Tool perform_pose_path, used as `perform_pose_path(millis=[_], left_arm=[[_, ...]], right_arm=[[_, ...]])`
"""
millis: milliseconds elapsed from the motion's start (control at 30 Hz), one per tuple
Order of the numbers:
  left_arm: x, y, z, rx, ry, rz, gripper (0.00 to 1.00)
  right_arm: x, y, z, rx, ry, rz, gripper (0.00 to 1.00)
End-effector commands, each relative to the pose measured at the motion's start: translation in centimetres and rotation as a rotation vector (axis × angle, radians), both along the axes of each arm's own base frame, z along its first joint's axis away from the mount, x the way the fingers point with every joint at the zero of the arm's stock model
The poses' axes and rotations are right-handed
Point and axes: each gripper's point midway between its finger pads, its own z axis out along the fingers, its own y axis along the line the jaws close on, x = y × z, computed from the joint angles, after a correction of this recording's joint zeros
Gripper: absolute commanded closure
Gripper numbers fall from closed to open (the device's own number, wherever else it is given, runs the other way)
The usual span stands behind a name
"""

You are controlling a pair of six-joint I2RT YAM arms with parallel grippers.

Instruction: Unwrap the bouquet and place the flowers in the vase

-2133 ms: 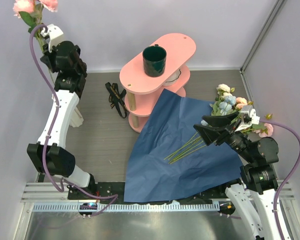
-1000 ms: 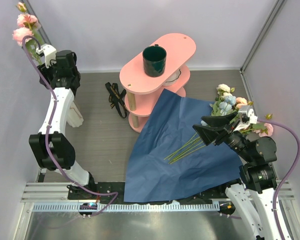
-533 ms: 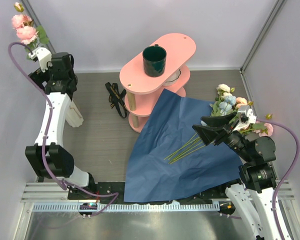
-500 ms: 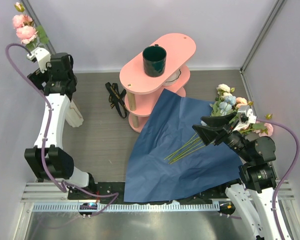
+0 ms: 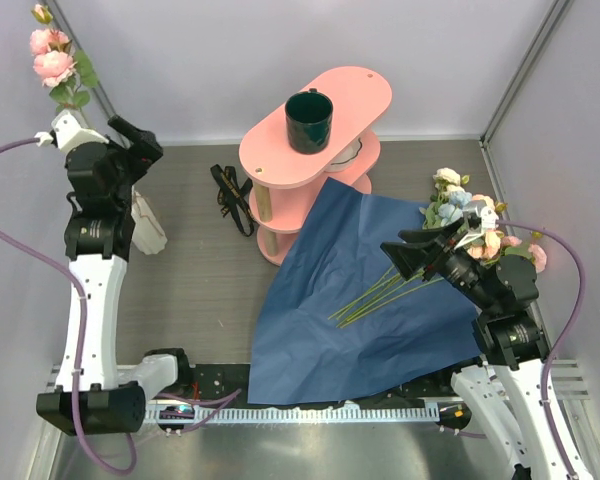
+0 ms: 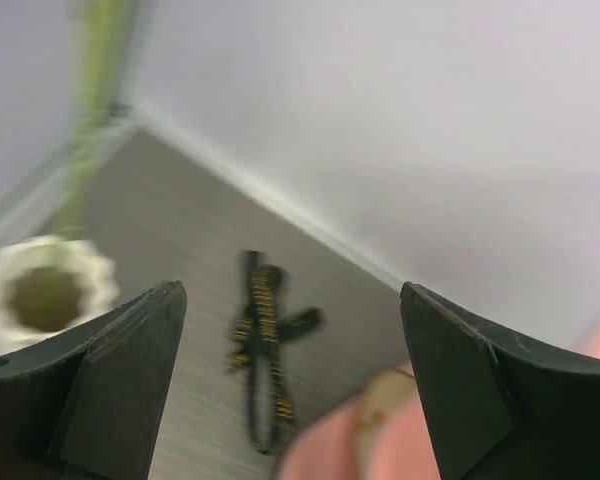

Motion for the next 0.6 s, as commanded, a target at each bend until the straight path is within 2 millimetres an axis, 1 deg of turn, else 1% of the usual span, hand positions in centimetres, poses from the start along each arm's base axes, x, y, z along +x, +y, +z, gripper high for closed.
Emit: perform_pose_path(millis=[0,33,67,100,133,167,200,233,267,300,333,367,400,433,467,500,533,567], left_arm=[[-0.8,-10.1,7.9,-0.05,-0.332,-0.549,0.08],[-1.5,-11.7,8.9,-0.042,-0.369,-0.633,0.09],[-2.5,-13.6,10.3,-0.018,-0.424,-0.743,0.09],[-3.7,-15.9,11.2,-0.004,-0.453,-0.835,0.09],[-4.6,-17.2,11.9,0.02,-0.482,-0.895,0.09],[-5.4,-18.5,12.1,0.037,-0.497,-0.956,0.09],[-7.1,-21.2,12.3,0.071,-0.515,-1.072,0.09],[-8.1,-22.5,12.4,0.088,-0.529,-1.128,0.07],[-9.7,-24.8,12.4,0.089,-0.541,-1.218,0.07],[-10.8,-26.0,12.3,0.101,-0.549,-1.284,0.06],[-11.6,-27.1,12.1,0.114,-0.555,-1.334,0.06],[-12.9,-29.1,11.7,0.104,-0.552,-1.415,0.06],[-13.7,-30.1,11.6,0.105,-0.554,-1.458,0.06],[-14.4,-31.1,11.1,0.123,-0.544,-1.509,0.06],[-15.6,-32.9,10.4,0.12,-0.526,-1.583,0.06],[-16.6,-33.6,10.5,0.137,-0.539,-1.619,0.06],[-17.1,-34.3,9.1,0.154,-0.482,-1.65,0.06],[-18.5,-35.6,8.4,0.218,-0.494,-1.686,0.06]], right_arm=[[1.1,-0.9,0.7,-0.02,0.021,-0.076,0.31],[1.7,-1.4,0.4,-0.019,0.04,-0.114,0.31],[2.1,-1.6,0.0,-0.025,0.075,-0.135,0.31],[2.6,-2.0,-0.4,-0.026,0.101,-0.167,0.31],[3.1,-2.3,-0.8,-0.018,0.136,-0.195,0.31],[3.8,-3.2,-1.5,-0.018,0.179,-0.262,0.31],[4.5,-3.6,-2.4,-0.02,0.226,-0.298,0.31],[4.9,-3.9,-3.0,-0.01,0.262,-0.328,0.31],[5.5,-5.0,-4.0,-0.012,0.31,-0.408,0.31],[6.1,-5.5,-5.1,-0.019,0.359,-0.446,0.31],[6.4,-6.0,-5.8,-0.006,0.397,-0.489,0.31],[6.5,-6.5,-7.1,-0.018,0.448,-0.526,0.32],[7.0,-7.7,-7.8,-0.022,0.468,-0.604,0.32],[7.2,-8.0,-8.8,-0.028,0.506,-0.633,0.32],[7.2,-8.3,-9.9,-0.022,0.552,-0.662,0.32],[7.4,-9.0,-10.6,-0.022,0.575,-0.707,0.33],[7.4,-9.1,-11.4,-0.023,0.604,-0.722,0.33],[7.3,-9.2,-12.4,-0.027,0.631,-0.733,0.33]])
